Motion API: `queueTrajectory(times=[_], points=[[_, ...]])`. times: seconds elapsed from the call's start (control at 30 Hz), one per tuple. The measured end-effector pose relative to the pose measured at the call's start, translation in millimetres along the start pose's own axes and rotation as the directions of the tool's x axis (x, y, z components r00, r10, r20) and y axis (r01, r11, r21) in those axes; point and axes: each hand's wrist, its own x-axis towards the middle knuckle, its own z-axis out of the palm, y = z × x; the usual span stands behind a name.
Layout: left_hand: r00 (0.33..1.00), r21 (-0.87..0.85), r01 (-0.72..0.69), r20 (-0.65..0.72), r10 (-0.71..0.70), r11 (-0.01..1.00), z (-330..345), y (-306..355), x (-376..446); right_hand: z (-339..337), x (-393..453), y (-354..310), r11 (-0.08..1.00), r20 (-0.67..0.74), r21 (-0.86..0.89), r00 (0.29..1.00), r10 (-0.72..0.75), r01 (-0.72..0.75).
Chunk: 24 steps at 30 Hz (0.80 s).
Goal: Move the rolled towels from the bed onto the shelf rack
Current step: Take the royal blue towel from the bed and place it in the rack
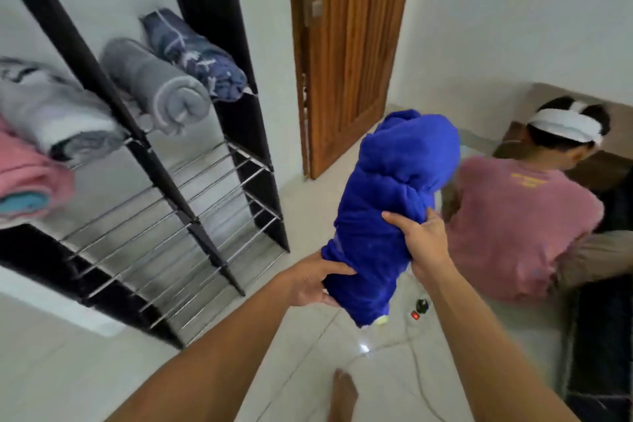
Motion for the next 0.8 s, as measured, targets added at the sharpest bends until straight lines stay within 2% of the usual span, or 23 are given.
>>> queueTrajectory(times=[0.2,0.4,0.53,0.63,0.8], points=[[0.974,-0.162,-0.006,-0.226,-0.031,0.987,-89.1,31.6,27.0,122.0,97.8,9.4,0.971,0.3,-0.24,0.952,0.053,0.022],[0.954,-0.31,0.015,-0.281,-0.106,0.951,-147.3,46.6,43.4,221.9,158.7,27.1,0.873,0.531,-0.478,0.824,0.197,0.099],[0.945,-0.384,0.023,-0.293,-0.146,0.923,-190.3,55.1,64.9,279.8,196.2,52.5,0.808,0.582,-0.575,0.759,0.291,0.131],[0.932,-0.426,-0.001,-0.327,-0.153,0.905,-226.9,64.1,84.8,320.7,229.2,68.0,0.778,0.571,-0.614,0.757,0.317,0.137],[0.908,-0.471,-0.073,-0.396,-0.136,0.879,-290.5,88.1,115.5,389.1,282.7,82.4,0.793,0.567,-0.598,0.759,0.319,0.114]])
